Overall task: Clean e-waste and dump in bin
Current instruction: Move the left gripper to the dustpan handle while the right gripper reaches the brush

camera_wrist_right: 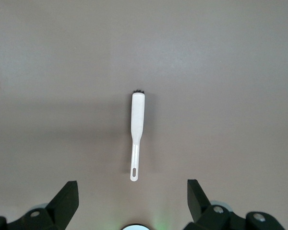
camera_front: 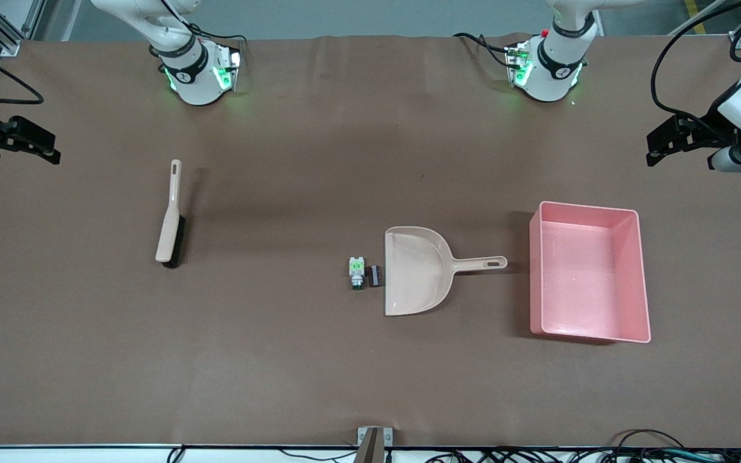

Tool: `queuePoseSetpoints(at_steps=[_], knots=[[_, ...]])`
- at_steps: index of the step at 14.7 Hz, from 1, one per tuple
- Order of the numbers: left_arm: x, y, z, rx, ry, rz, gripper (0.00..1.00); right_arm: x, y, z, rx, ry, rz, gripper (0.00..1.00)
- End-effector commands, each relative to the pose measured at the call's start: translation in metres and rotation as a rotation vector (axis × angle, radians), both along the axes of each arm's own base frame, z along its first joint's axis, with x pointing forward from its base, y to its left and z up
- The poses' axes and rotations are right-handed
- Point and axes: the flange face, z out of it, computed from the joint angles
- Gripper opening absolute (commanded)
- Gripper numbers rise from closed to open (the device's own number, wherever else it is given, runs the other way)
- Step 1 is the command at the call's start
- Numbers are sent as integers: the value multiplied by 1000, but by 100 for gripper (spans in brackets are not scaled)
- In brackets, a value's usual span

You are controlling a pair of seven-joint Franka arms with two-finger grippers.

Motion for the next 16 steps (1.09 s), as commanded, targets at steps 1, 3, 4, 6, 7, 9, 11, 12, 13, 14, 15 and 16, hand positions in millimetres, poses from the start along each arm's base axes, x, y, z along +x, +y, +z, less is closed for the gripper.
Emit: queuePoseSetpoints(at_steps=[1,3,4,6,7,9,11,12,13,14,15,16], knots=[[-2,3,7,15,1,-6,100,-10,1,-1,4,9,-9,100],[-1,7,9,15,-4,-9,100,-11,2,-3,4,26,-6,100],[-1,7,10,14,-8,-14,100,-15,3,-4,2,56,-5,100],[2,6,9,-1,-14,-16,100,-18,4,-22,2,108,2,100],[7,5,4,-5,-14,-18,100,-19,4,-32,4,103,6,100],[12,-4,-3,-9,-27,-46,100,-39,5,-61,0,71,11,100],[21,-18,-15,-27,-30,-101,100,-74,6,-103,1,-10,11,100],[25,-22,-23,-35,-25,-130,100,-95,6,-130,10,-50,10,100],[28,-26,-31,-35,-25,-166,100,-110,6,-153,10,-76,11,100],[29,-33,-39,-36,-28,-197,100,-120,6,-173,9,-84,12,100],[30,-40,-51,-37,-21,-219,100,-128,6,-195,8,-79,12,100],[33,-49,-65,-39,-17,-260,100,-139,6,-222,8,-81,13,100]])
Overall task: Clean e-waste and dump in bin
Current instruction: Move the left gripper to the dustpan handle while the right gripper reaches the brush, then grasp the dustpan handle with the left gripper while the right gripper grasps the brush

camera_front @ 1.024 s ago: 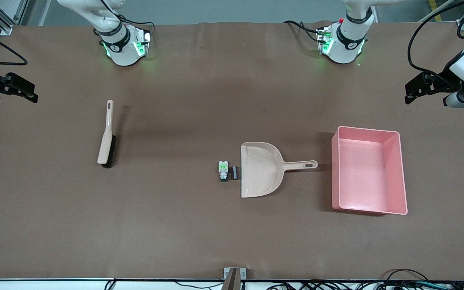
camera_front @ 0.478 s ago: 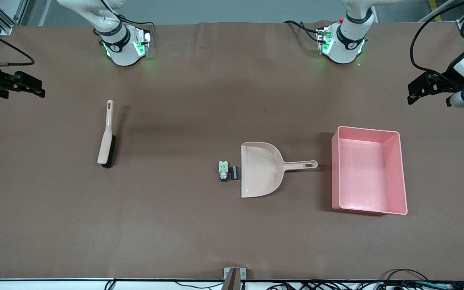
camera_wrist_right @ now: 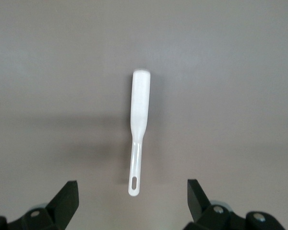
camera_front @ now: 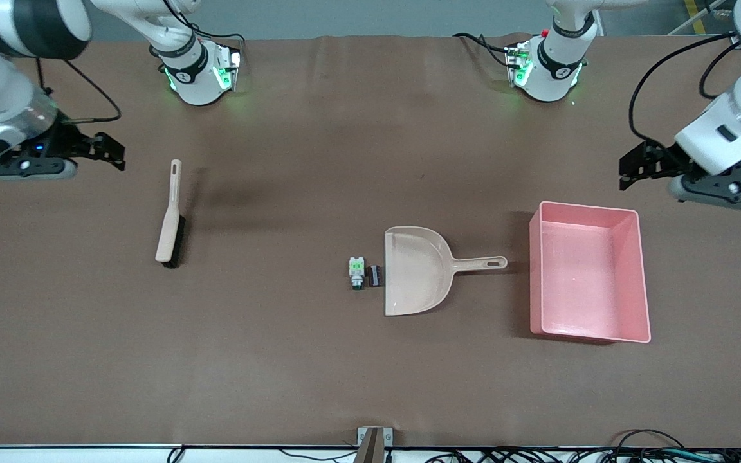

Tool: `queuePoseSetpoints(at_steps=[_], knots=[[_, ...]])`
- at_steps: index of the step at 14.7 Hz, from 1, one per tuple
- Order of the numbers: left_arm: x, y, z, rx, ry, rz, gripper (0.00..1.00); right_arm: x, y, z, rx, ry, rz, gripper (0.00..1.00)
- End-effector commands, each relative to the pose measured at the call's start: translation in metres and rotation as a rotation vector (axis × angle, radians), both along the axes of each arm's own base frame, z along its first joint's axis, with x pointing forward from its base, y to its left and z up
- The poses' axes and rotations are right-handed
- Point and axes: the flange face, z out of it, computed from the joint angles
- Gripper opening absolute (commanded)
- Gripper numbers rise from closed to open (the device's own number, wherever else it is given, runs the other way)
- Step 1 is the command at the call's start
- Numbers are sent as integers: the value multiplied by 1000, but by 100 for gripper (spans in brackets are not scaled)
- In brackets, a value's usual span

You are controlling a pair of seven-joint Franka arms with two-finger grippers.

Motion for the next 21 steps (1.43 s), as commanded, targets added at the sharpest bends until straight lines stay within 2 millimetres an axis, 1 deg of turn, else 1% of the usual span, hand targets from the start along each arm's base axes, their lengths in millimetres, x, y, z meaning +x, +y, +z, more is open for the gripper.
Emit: queuePoseSetpoints(at_steps=[1,2,3,5,6,8,9,11,12,14,16,17,18,19,20,21], knots=[[3,-24,-28,-15,2,-122,100,-55,0,-73,12,-46,3,100],[6,-37,-41,-20,3,-181,100,-63,6,-94,13,-72,19,100],[9,-48,-52,-25,2,-225,100,-70,10,-110,13,-86,30,100],[10,-77,-81,-38,18,-300,99,-81,9,-137,15,-118,29,100],[12,-90,-99,-48,28,-359,99,-87,9,-157,16,-128,31,100],[19,-108,-129,-69,35,-501,98,-86,7,-188,20,-137,25,100],[20,-115,-137,-76,30,-558,98,-84,7,-198,21,-140,24,100],[15,-129,-156,-73,21,-648,97,-83,6,-226,25,-123,18,100],[13,-132,-170,-76,0,-716,96,-82,6,-235,27,-134,15,100],[14,-134,-198,-82,-33,-852,95,-83,3,-244,27,-123,7,98],[17,-140,-223,-99,-29,-964,95,-84,2,-247,28,-114,-2,82],[19,-143,-234,-108,-35,-1008,95,-84,2,-247,28,-113,-5,80],[19,-151,-249,-125,-34,-1054,95,-85,2,-248,28,-107,-7,78],[19,-157,-263,-140,-27,-1070,95,-85,2,-249,28,-104,-7,70],[18,-161,-273,-147,-26,-1082,93,-85,2,-249,28,-102,-7,59],[18,-172,-281,-137,-42,-1125,91,-85,2,-249,28,-102,-8,47]])
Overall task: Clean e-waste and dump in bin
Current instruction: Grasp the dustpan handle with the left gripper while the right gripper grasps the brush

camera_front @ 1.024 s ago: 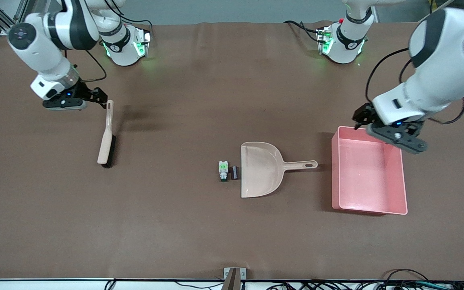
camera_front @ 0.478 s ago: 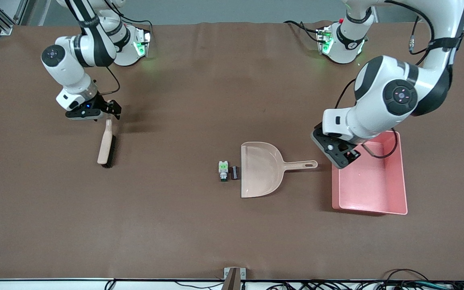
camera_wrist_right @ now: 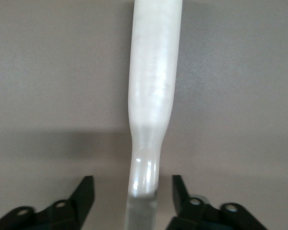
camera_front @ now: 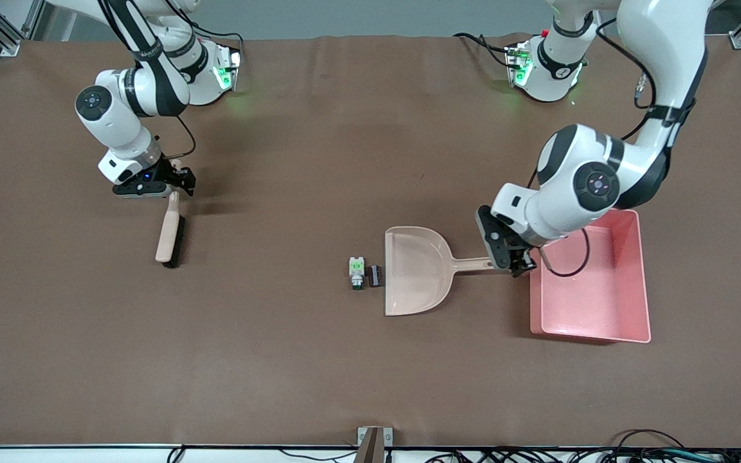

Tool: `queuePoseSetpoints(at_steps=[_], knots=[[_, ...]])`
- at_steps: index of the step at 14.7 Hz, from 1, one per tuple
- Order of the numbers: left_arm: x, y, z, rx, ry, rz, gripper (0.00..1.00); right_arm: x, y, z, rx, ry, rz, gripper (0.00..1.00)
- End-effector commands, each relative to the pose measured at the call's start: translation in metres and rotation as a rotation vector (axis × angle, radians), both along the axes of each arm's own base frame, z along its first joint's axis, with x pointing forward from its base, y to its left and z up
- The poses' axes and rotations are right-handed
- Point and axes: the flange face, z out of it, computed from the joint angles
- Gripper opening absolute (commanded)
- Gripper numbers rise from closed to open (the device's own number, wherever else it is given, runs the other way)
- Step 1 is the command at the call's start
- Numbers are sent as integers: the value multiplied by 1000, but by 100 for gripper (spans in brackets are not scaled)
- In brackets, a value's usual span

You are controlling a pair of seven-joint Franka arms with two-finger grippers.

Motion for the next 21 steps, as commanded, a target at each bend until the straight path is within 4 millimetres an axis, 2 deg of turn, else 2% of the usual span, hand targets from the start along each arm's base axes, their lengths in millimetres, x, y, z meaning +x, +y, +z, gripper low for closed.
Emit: queuePoseSetpoints(at_steps=[1,3,4,5,7,9,10,12,14,18,21], knots=[[0,-25,-21,1,-54,-109,90,-14,-2,0,5,-5,-23,34],[2,-29,-39,-2,-67,-128,88,-14,-2,-1,5,0,-33,11],[3,-29,-48,-6,-78,-151,87,-15,-2,-1,6,3,-36,2],[6,-31,-55,-17,-100,-184,87,-14,-2,-1,6,1,-37,0],[8,-32,-69,-39,-124,-222,86,-14,-2,-1,6,1,-37,0],[10,-35,-73,-45,-126,-222,85,-14,-2,-2,6,4,-40,0],[9,-43,-74,-51,-129,-231,85,-14,-4,-3,7,7,-54,0],[4,-47,-78,-47,-114,-237,84,-12,-16,-6,18,12,-154,0],[3,-46,-83,-45,-105,-244,82,-11,-12,-5,23,10,-219,0],[0,-56,-89,-44,-99,-253,73,5,18,6,24,53,-243,0],[0,-55,-98,-38,-94,-258,69,15,59,17,48,25,-204,0]])
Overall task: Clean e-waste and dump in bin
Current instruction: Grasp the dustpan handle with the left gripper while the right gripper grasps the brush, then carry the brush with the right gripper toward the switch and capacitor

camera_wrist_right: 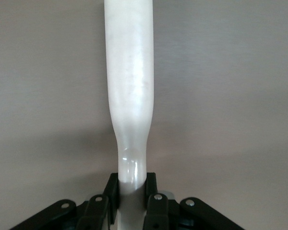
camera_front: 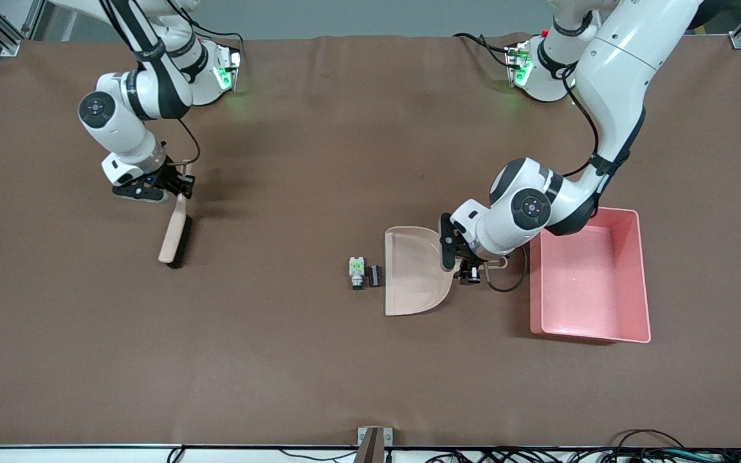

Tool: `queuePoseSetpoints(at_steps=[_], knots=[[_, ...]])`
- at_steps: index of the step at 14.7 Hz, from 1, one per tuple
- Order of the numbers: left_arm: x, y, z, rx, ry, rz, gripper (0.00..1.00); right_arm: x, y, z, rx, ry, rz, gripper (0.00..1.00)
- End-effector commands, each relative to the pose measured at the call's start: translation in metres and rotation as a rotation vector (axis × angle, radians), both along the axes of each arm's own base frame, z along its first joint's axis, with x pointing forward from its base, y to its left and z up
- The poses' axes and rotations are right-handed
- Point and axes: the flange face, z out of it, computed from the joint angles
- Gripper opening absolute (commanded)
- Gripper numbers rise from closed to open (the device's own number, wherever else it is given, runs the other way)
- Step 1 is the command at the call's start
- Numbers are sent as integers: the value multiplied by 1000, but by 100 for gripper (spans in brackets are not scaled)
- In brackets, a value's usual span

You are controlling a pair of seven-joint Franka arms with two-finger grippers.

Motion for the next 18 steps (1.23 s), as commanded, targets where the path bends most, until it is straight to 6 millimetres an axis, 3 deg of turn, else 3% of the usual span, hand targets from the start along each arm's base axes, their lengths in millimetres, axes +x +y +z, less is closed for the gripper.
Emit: queuePoseSetpoints(at_steps=[1,6,8,11,15,18], knots=[[6,-1,-7,17,-19,-27,66,8,47,17,36,-40,0,0],[12,-1,-6,23,-36,-37,48,16,163,36,100,-71,-62,0],[13,0,-6,26,-38,-38,40,15,210,27,114,-63,-59,0],[12,-1,-6,35,-44,-51,20,45,262,21,141,-67,-93,0],[12,-1,-6,38,-41,-51,7,63,350,8,151,-28,-131,0],[11,0,-6,45,-27,-17,1,69,387,4,129,3,-103,0]])
